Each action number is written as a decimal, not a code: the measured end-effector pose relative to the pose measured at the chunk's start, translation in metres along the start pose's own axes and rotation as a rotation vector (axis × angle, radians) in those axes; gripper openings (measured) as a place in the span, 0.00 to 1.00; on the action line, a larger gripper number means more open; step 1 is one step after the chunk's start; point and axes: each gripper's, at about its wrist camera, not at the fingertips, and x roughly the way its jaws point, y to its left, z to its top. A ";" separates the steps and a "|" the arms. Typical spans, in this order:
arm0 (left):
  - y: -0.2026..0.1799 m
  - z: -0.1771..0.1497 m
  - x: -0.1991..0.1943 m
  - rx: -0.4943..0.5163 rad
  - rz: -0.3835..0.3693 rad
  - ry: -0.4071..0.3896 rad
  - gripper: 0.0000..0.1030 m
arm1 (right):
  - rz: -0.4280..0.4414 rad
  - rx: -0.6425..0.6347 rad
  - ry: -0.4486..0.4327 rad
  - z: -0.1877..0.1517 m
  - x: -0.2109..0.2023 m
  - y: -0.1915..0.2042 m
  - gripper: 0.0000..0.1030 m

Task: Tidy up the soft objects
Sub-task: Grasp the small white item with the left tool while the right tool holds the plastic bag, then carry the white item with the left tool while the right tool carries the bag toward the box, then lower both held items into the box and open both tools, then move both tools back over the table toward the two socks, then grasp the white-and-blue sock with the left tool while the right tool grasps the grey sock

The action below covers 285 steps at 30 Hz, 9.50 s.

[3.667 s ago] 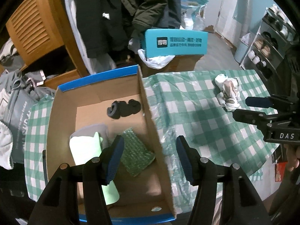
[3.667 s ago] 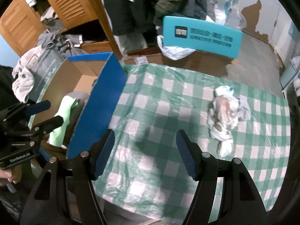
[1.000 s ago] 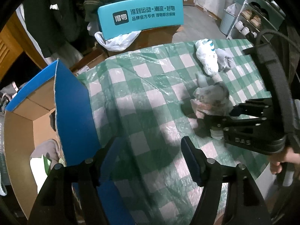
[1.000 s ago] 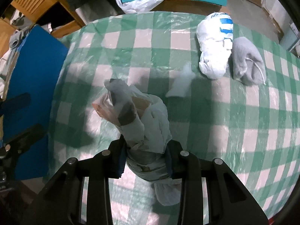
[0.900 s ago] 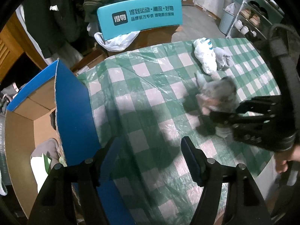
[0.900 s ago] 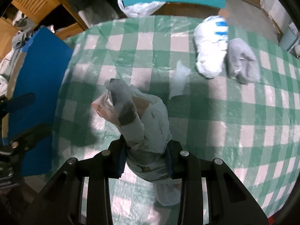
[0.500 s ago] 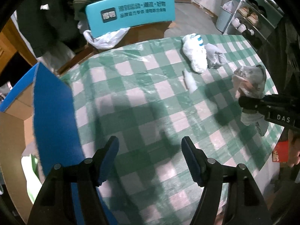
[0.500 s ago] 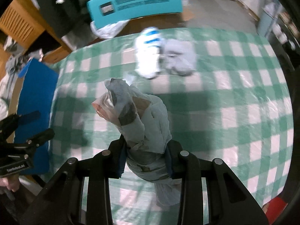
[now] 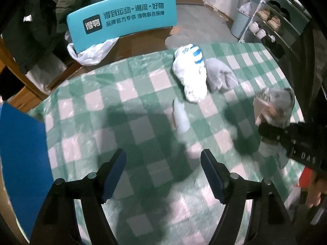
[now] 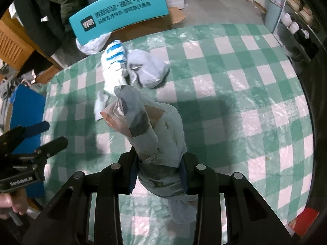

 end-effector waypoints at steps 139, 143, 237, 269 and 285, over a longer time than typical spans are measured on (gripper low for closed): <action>0.187 -0.114 -0.189 -0.165 0.096 -0.239 0.14 | 0.249 -0.487 -0.097 -0.009 -0.092 0.325 0.31; 0.199 -0.120 -0.188 -0.182 0.108 -0.229 0.14 | 0.252 -0.504 -0.083 -0.009 -0.082 0.345 0.31; 0.142 -0.099 -0.156 -0.089 0.163 -0.164 0.71 | 0.106 -0.292 -0.041 0.009 -0.051 0.218 0.66; 0.056 -0.038 -0.100 -0.016 0.074 -0.065 0.73 | -0.057 -0.154 -0.013 0.030 -0.048 0.071 0.66; 0.048 0.038 -0.032 -0.084 0.010 -0.020 0.76 | -0.050 -0.174 0.055 0.097 -0.002 0.044 0.66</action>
